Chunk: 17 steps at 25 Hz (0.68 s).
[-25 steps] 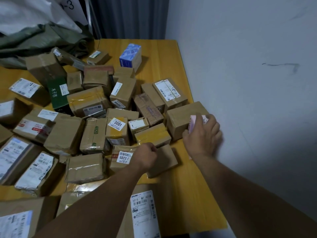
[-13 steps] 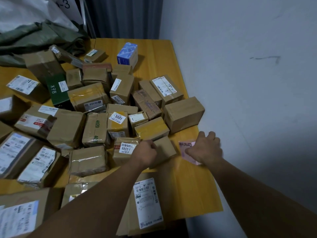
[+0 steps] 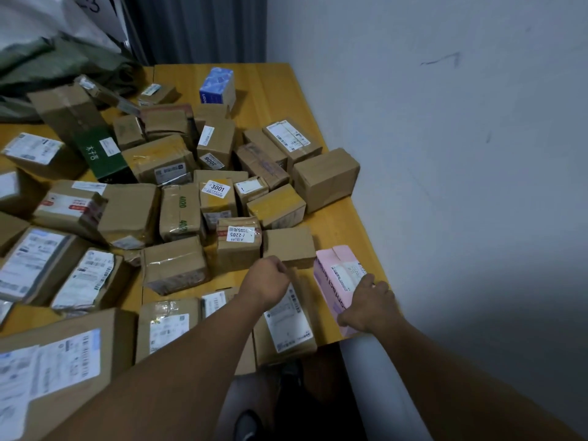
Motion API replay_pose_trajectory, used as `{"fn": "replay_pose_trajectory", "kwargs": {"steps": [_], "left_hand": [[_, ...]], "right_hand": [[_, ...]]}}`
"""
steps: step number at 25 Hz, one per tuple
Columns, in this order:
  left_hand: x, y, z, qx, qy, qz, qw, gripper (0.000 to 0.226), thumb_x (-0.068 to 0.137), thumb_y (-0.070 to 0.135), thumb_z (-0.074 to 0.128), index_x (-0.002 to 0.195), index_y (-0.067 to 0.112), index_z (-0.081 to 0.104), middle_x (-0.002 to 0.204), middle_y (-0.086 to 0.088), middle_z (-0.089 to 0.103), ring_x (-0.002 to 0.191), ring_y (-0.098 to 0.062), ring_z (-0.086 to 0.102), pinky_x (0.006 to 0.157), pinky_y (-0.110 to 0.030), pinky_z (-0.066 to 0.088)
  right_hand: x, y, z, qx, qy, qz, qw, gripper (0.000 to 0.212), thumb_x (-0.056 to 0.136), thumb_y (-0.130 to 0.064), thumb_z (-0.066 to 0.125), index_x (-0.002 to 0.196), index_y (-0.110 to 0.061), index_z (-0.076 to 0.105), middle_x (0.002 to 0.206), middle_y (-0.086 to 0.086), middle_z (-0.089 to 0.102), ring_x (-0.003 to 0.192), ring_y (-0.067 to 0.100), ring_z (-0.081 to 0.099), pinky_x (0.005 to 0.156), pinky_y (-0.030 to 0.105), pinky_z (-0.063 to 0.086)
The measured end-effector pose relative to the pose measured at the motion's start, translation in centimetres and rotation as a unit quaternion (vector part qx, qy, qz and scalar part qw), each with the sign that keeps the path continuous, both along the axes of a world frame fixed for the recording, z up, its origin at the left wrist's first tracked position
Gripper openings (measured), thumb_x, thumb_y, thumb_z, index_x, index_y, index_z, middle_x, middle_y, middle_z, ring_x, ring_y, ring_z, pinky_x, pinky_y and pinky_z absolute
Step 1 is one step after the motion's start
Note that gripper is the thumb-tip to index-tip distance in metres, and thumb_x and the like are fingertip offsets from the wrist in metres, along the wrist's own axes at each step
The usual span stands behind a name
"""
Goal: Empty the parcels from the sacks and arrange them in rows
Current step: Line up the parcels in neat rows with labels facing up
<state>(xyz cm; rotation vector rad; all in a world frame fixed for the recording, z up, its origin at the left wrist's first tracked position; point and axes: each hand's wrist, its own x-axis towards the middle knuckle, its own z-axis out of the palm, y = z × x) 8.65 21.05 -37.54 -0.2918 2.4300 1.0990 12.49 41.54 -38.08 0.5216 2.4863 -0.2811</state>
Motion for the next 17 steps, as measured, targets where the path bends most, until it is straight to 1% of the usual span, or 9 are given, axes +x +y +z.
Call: {"fn": "replay_pose_trajectory", "kwargs": {"steps": [2,3,6,9,12,15,17], "left_hand": [[1.0,-0.5,-0.3,-0.005,-0.019,0.001,1.0,0.014,0.091,0.012,0.055,0.103,0.016,0.061,0.105,-0.006,0.065,0.094,-0.024,0.063,0.075,-0.039,0.059],[1.5,-0.7,-0.4,-0.008,-0.028,0.002,1.0,0.014,0.091,0.012,0.055,0.104,0.017,0.059,0.106,-0.007,0.065,0.094,-0.024,0.064,0.075,-0.039,0.059],[2.3,-1.1,-0.8,-0.018,-0.04,0.0,0.999,0.024,0.09,0.014,0.057,0.114,0.017,0.06,0.114,-0.008,0.064,0.099,-0.026,0.063,0.082,-0.04,0.057],[2.6,-1.2,-1.3,-0.023,-0.034,-0.006,0.999,0.035,0.09,0.015,0.058,0.124,0.014,0.06,0.122,-0.009,0.059,0.103,-0.028,0.062,0.082,-0.039,0.055],[3.3,-1.3,-2.0,-0.026,-0.038,-0.005,0.999,0.034,0.089,0.014,0.059,0.124,0.013,0.06,0.125,-0.01,0.056,0.103,-0.029,0.061,0.082,-0.04,0.056],[3.9,-1.6,-2.7,-0.035,-0.041,-0.009,0.998,0.036,0.086,0.013,0.06,0.122,0.014,0.059,0.122,-0.012,0.057,0.103,-0.03,0.06,0.087,-0.045,0.056],[4.1,-1.8,-3.1,-0.038,-0.053,-0.012,0.998,0.041,0.084,0.011,0.061,0.125,0.015,0.056,0.121,-0.012,0.057,0.105,-0.031,0.06,0.087,-0.047,0.056]], "right_hand": [[1.5,-0.6,-0.3,-0.003,0.006,-0.007,1.0,0.12,0.072,-0.044,0.082,0.151,-0.002,0.002,0.141,0.019,0.03,0.131,0.035,0.034,0.106,0.038,0.038],[2.2,-0.9,-0.4,0.002,0.008,-0.006,1.0,0.121,0.072,-0.045,0.082,0.151,-0.002,0.001,0.141,0.019,0.03,0.132,0.035,0.034,0.106,0.038,0.038],[3.4,-1.2,-0.7,-0.004,0.01,-0.014,1.0,0.117,0.075,-0.043,0.08,0.151,-0.002,0.002,0.141,0.018,0.029,0.132,0.034,0.033,0.106,0.036,0.038],[3.6,-1.1,-1.4,-0.033,0.014,-0.051,0.998,0.106,0.076,-0.042,0.078,0.15,-0.003,0.013,0.142,0.017,0.033,0.132,0.034,0.034,0.107,0.038,0.037],[3.7,-1.0,-2.2,-0.04,0.038,-0.115,0.992,0.092,0.083,-0.043,0.074,0.148,-0.003,0.022,0.142,0.018,0.036,0.133,0.034,0.036,0.104,0.04,0.041],[3.5,-0.6,-2.5,-0.041,0.039,-0.146,0.988,0.087,0.082,-0.043,0.078,0.144,-0.005,0.03,0.139,0.018,0.039,0.131,0.033,0.04,0.098,0.036,0.042],[3.3,-0.4,-2.6,-0.04,0.028,-0.127,0.991,0.085,0.077,-0.048,0.082,0.14,-0.01,0.038,0.135,0.016,0.042,0.128,0.031,0.043,0.093,0.032,0.04]]}}
